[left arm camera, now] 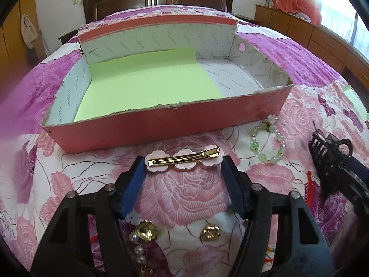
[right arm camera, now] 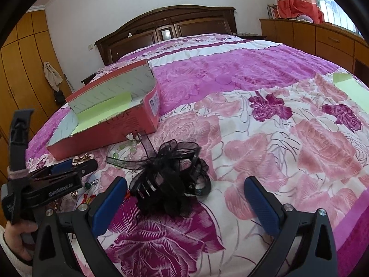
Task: Organize jewelry
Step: 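Close left tool on gold flower clip while right tool grasps black feathered clip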
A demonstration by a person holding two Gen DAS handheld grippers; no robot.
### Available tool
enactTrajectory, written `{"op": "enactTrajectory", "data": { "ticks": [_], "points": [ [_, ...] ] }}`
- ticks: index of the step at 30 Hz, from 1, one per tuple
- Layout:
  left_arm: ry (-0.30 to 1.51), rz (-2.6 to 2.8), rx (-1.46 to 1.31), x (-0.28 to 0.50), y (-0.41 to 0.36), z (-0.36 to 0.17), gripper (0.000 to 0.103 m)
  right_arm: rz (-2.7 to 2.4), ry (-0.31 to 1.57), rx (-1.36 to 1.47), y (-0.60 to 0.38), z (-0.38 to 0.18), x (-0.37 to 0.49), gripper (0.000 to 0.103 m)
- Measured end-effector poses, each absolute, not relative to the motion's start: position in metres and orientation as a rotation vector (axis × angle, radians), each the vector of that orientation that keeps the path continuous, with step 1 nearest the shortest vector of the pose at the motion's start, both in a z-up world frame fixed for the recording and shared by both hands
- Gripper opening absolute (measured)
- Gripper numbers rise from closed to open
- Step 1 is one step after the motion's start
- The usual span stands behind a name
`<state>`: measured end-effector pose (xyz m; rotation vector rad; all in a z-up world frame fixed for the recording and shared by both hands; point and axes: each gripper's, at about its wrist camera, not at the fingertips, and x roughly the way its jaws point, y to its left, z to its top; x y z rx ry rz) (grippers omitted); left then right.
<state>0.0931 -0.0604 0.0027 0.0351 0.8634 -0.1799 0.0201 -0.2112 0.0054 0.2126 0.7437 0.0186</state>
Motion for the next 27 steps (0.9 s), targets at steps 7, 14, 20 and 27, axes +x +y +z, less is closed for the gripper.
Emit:
{"op": "enactTrajectory", "data": {
  "ticks": [7,14,20,27],
  "points": [
    [0.828,-0.193,0.049,0.083,-0.062,0.013,0.06,-0.015,0.789,0.224,-0.21,-0.005,0.03,0.094],
    [0.816,-0.188,0.036,0.075,-0.057,0.018,0.06,-0.063,0.796,0.262,-0.219,-0.01,0.028,0.073],
    [0.804,-0.178,0.038,0.069,-0.053,0.024,0.06,-0.075,0.771,0.24,-0.218,-0.006,0.022,0.055],
    [0.773,-0.168,0.037,0.063,-0.047,0.035,0.06,-0.052,0.728,0.239,-0.218,0.006,0.013,0.055]
  ]
}}
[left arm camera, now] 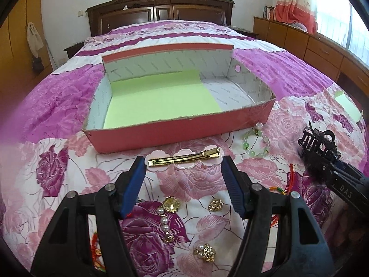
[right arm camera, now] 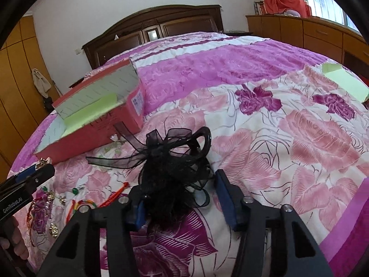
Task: Organize jewelry
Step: 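Close left tool on gold flower clip while right tool grasps black feathered clip, then carry both held hair clips over the pink box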
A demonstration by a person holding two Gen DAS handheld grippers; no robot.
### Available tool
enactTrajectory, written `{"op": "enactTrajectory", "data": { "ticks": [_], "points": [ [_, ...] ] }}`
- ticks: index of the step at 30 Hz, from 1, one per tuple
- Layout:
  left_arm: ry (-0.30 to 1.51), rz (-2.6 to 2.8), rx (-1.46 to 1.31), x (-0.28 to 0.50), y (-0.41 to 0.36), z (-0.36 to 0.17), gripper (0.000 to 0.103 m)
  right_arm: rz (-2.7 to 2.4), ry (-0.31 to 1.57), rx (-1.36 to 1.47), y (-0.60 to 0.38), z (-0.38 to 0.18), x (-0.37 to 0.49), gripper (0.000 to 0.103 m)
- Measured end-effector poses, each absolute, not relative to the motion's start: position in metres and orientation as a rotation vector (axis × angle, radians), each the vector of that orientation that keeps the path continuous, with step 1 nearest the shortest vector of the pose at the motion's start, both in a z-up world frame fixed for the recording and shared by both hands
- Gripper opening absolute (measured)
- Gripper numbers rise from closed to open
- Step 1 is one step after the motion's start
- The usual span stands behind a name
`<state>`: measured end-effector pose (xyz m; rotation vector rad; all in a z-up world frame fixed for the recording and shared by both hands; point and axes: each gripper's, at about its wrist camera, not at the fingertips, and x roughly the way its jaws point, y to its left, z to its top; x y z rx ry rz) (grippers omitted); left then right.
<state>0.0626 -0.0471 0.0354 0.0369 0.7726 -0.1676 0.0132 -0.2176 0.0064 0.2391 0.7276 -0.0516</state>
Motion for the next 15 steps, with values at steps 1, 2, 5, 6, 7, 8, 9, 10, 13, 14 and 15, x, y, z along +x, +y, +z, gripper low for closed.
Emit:
{"op": "enactTrajectory", "data": {
  "ticks": [1,2,5,6,7,8,9,10,13,14,15],
  "points": [
    [0.767,-0.166,0.035,0.062,-0.046,0.037,0.06,-0.047,0.716,0.232,-0.216,0.01,0.011,0.055],
    [0.763,-0.164,0.033,0.061,-0.044,0.039,0.06,-0.046,0.705,0.225,-0.215,0.014,0.009,0.055],
    [0.746,-0.159,0.022,0.061,-0.041,0.046,0.06,-0.042,0.675,0.213,-0.212,0.023,0.005,0.055],
    [0.737,-0.156,0.02,0.061,-0.04,0.049,0.06,-0.037,0.661,0.21,-0.212,0.028,0.004,0.055],
    [0.727,-0.154,0.019,0.06,-0.04,0.052,0.06,-0.031,0.652,0.21,-0.212,0.032,0.004,0.055],
    [0.721,-0.152,0.019,0.06,-0.039,0.054,0.06,-0.027,0.644,0.212,-0.212,0.035,0.004,0.055],
    [0.714,-0.15,0.017,0.061,-0.039,0.056,0.06,-0.027,0.639,0.212,-0.212,0.038,0.004,0.055],
    [0.706,-0.147,0.015,0.062,-0.037,0.059,0.06,-0.029,0.631,0.215,-0.212,0.041,0.005,0.055],
    [0.693,-0.143,0.002,0.063,-0.033,0.064,0.06,-0.023,0.636,0.226,-0.214,0.045,0.006,0.055],
    [0.691,-0.142,0.0,0.064,-0.033,0.065,0.06,-0.022,0.646,0.231,-0.214,0.044,0.005,0.055],
    [0.689,-0.14,0.0,0.064,-0.032,0.066,0.06,-0.021,0.657,0.237,-0.215,0.043,0.005,0.055]
  ]
}}
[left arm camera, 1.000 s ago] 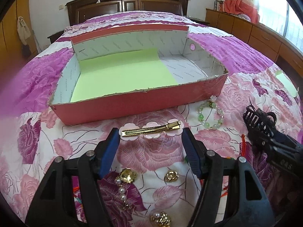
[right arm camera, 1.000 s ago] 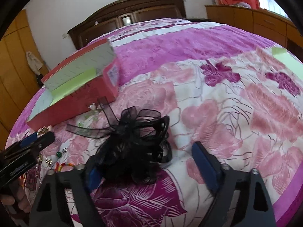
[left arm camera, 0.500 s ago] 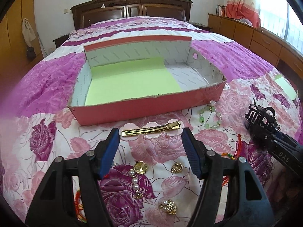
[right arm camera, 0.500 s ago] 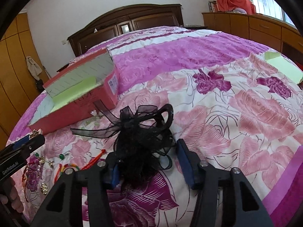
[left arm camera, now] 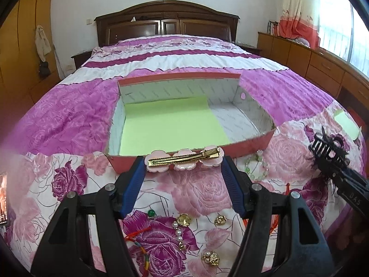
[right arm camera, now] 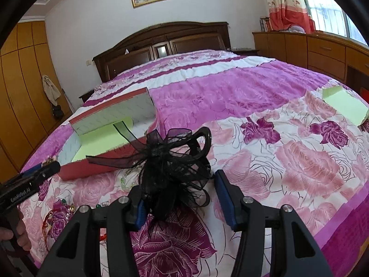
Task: Organize jewelry
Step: 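Carry both held hair clips over the pink box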
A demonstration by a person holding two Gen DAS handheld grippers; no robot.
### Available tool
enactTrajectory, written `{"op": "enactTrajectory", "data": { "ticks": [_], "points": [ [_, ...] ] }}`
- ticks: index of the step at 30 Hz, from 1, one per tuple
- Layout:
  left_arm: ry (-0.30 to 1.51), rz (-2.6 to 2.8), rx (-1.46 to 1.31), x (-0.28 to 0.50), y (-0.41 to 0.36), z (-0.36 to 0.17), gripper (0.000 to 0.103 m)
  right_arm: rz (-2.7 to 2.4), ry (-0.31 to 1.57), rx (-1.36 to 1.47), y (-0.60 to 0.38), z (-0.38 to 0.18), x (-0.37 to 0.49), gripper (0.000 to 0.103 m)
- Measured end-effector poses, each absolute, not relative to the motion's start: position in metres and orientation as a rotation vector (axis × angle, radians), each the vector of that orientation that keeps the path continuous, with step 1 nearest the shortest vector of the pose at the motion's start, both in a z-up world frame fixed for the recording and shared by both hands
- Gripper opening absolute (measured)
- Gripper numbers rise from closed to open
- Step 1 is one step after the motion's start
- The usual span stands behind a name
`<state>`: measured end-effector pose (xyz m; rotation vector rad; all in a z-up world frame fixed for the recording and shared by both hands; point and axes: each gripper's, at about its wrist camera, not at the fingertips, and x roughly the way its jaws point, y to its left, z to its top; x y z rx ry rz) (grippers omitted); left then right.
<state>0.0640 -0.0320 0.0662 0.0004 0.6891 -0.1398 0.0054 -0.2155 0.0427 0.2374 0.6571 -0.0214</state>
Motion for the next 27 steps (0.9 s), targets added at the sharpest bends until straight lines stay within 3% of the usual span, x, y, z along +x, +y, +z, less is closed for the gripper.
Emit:
{"op": "enactTrajectory", "data": {
  "ticks": [9,27],
  "points": [
    [0.702,-0.135,-0.002,0.065,-0.03,0.061,0.06,-0.014,0.794,0.274,-0.217,0.009,-0.016,0.054],
    [0.661,-0.123,-0.006,0.069,-0.022,0.079,0.06,0.088,0.599,0.13,-0.183,0.066,-0.004,0.054]
  ]
}}
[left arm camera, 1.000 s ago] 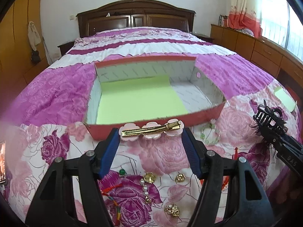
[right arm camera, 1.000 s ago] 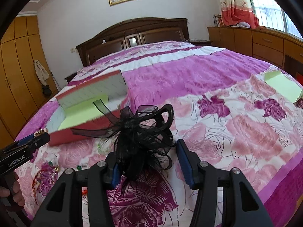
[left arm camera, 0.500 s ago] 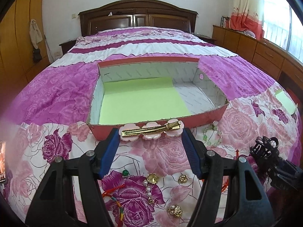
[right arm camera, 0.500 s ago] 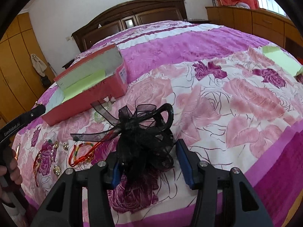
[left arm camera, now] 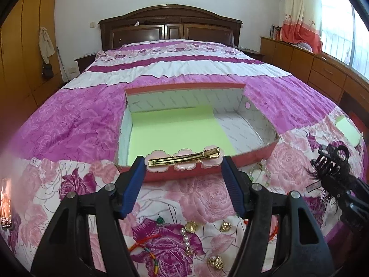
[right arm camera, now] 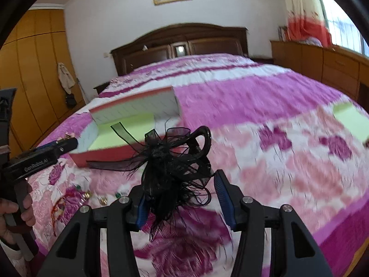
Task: Organize jewelry
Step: 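Carry both held hair clips over the pink box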
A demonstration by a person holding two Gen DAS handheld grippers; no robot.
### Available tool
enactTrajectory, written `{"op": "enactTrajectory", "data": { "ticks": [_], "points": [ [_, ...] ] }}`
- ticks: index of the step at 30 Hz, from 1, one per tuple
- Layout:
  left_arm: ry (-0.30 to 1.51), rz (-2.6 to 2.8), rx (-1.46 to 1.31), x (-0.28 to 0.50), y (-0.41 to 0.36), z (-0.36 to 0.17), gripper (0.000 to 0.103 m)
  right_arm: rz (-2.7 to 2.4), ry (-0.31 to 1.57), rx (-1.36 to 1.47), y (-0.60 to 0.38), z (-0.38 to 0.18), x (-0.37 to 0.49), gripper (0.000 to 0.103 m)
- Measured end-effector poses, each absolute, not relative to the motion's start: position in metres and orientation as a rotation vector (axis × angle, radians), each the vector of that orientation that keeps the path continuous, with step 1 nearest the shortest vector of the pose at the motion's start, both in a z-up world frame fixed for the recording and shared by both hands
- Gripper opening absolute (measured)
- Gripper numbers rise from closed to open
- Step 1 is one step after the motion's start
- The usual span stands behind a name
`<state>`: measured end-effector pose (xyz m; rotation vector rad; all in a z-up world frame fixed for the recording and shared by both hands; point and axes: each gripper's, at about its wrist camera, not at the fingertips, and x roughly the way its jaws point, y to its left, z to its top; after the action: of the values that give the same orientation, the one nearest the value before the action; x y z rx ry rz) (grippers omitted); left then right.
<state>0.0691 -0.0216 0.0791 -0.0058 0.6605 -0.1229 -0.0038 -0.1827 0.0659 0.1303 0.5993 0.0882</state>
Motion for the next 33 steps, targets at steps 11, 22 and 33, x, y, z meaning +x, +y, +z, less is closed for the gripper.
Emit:
{"op": "enactTrajectory", "data": {
  "ticks": [11,22,33],
  "points": [
    [0.634,-0.077,0.022,0.103,-0.009,0.093,0.06,0.194,0.567,0.123,-0.156,0.094,0.049,0.054],
    [0.683,-0.062,-0.001,0.16,0.001,0.086,0.06,0.243,0.63,0.076,-0.125,0.091,0.124,0.054],
    [0.82,-0.042,0.023,0.216,-0.01,0.052,0.06,0.249,0.761,0.031,-0.104,0.06,0.19,0.054]
  ]
}}
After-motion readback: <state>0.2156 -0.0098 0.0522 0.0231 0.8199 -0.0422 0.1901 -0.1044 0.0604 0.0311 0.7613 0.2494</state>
